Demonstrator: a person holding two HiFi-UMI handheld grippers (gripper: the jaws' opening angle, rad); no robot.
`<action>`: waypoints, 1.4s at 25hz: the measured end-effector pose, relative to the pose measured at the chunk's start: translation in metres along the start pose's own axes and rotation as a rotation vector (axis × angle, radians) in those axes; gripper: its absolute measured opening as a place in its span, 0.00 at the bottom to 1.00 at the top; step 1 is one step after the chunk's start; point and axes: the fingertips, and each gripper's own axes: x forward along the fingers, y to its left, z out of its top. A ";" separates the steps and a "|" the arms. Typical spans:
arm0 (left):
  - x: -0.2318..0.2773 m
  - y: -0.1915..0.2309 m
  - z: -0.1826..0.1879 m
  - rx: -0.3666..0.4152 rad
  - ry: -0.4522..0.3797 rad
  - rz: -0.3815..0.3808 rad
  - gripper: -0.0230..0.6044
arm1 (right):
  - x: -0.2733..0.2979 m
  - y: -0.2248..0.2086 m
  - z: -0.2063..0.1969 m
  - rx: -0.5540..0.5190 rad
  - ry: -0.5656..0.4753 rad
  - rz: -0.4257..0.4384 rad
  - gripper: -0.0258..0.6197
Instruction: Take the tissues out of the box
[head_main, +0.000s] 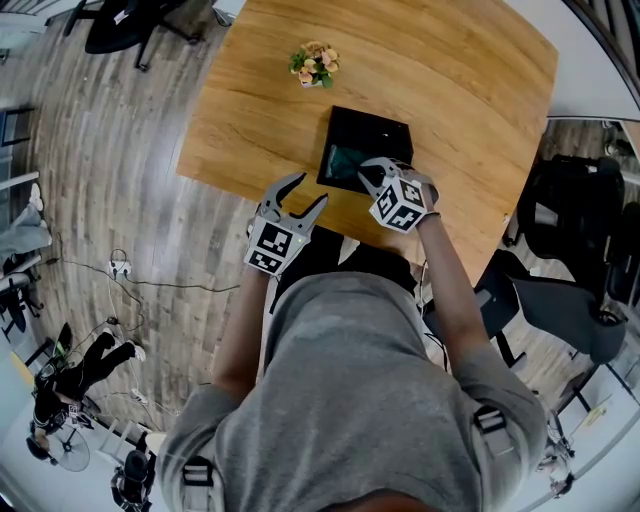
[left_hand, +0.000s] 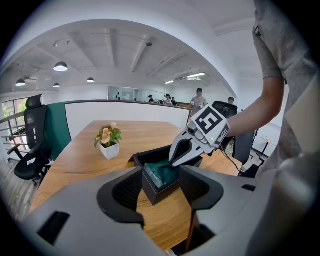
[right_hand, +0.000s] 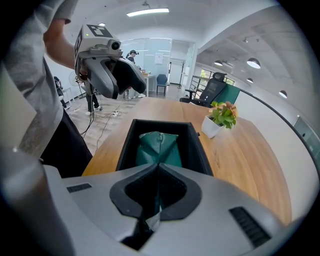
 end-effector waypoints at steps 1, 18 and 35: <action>-0.001 0.000 0.000 0.001 0.000 0.000 0.44 | 0.000 0.000 0.000 0.000 0.001 -0.003 0.06; -0.014 -0.006 -0.002 0.023 -0.017 -0.014 0.43 | -0.005 0.001 0.008 0.015 0.002 -0.037 0.05; -0.025 -0.021 0.004 0.019 -0.060 -0.028 0.43 | -0.031 -0.001 0.018 0.010 0.001 -0.098 0.05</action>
